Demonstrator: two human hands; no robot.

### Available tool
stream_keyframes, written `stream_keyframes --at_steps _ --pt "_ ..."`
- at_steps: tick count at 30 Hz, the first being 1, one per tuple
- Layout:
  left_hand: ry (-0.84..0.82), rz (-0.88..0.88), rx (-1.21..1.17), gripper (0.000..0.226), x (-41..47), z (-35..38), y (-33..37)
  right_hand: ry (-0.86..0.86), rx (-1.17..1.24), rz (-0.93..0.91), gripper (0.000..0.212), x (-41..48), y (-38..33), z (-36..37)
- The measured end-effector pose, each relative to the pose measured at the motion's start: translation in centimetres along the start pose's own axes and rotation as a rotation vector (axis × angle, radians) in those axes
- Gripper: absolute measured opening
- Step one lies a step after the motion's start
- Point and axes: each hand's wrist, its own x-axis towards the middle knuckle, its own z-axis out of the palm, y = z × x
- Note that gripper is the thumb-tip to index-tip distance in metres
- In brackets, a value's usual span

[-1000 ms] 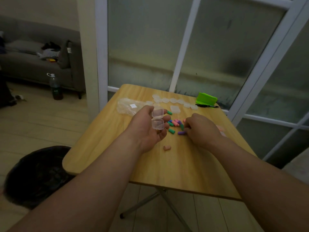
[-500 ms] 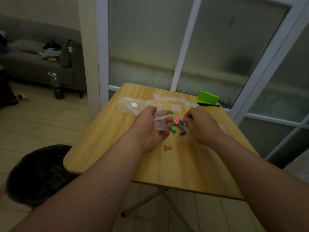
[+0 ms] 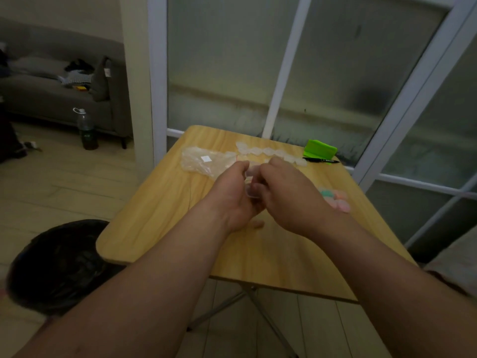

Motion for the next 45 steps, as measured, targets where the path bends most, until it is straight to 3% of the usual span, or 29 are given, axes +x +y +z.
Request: stream_keyframes --at_steps 6,13,16,23,27,34,45 --pt "0.005 0.009 -0.070 0.051 0.6 -0.2 -0.1 -0.018 -0.054 -0.046 0.004 -0.1 -0.2 0.1" --pt "-0.023 -0.006 0.012 0.049 1.5 -0.8 -0.1 -0.013 -0.090 -0.046 0.011 0.0 -0.5 0.5" --pt "-0.045 -0.024 0.001 0.044 1.3 -1.0 0.2 0.025 0.000 -0.021 0.013 0.0 -0.2 0.6" --pt "0.045 0.021 -0.011 0.039 0.8 -0.7 1.0 0.191 0.251 0.099 0.014 0.6 2.0 0.1" --pt "0.146 0.057 0.001 0.045 0.9 -1.0 1.6 0.279 0.289 0.284 0.020 1.3 4.9 0.0" --pt "0.203 0.079 -0.025 0.040 1.2 -1.7 2.5 0.079 0.105 0.424 0.018 1.0 8.7 2.6" --pt "0.165 0.070 -0.019 0.037 1.2 -1.7 2.4 -0.100 -0.173 0.314 0.026 4.2 7.1 4.3"
